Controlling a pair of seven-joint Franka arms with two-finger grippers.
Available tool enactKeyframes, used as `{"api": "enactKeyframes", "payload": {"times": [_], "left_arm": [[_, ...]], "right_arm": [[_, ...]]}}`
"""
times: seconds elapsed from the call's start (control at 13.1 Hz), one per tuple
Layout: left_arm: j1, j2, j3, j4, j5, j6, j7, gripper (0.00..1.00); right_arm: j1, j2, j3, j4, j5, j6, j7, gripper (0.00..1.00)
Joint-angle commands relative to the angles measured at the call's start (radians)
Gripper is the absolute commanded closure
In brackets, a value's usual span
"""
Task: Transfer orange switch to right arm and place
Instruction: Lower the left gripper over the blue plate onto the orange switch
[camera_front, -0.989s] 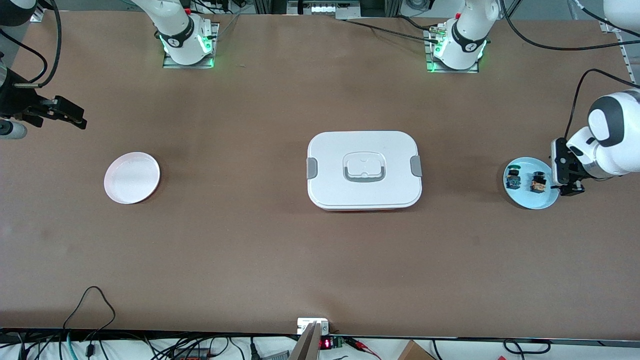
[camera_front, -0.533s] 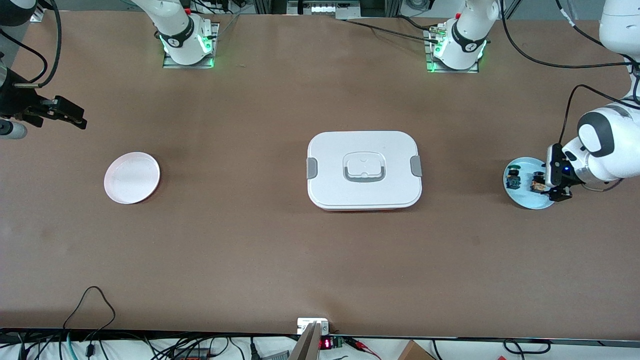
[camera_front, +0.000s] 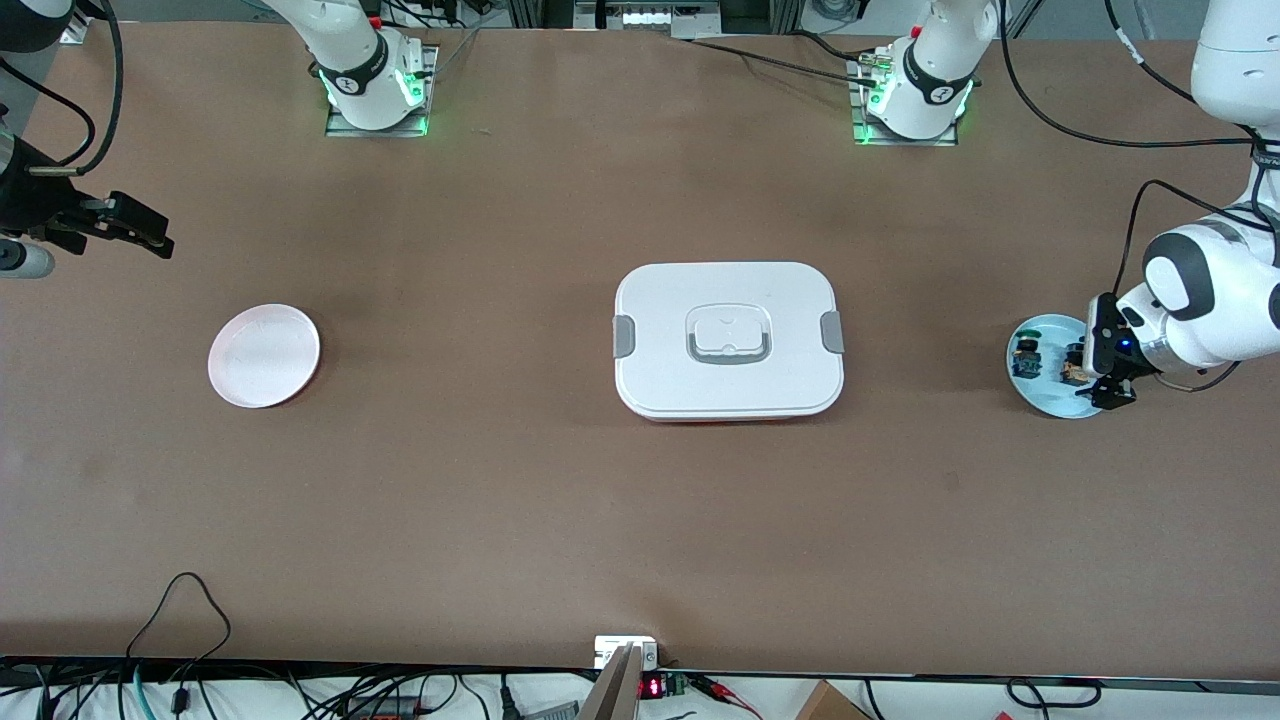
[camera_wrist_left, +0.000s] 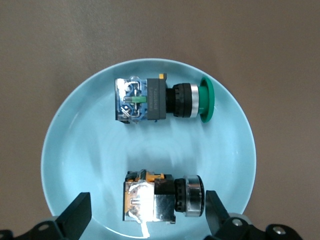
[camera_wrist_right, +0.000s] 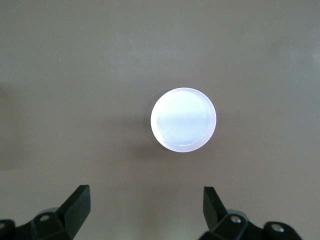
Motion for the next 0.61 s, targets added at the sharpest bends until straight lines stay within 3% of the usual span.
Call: {"api": "enactKeyframes", "payload": {"times": [0.0, 0.3, 0.53], "left_arm": [[0.021, 0.015, -0.009, 0.010, -0.033, 0.008, 0.047, 0.00], [0.037, 0.025, -0.018, 0.007, -0.039, 0.022, 0.048, 0.00], [0.091, 0.048, -0.075, 0.009, -0.039, 0.057, 0.094, 0.01]], "right_arm": [[0.006, 0.009, -0.005, 0.024, 0.016, -0.018, -0.006, 0.00], [0.005, 0.009, -0.005, 0.024, 0.016, -0.018, -0.006, 0.00], [0.005, 0.009, -0.005, 0.024, 0.016, -0.018, -0.006, 0.00]]}}
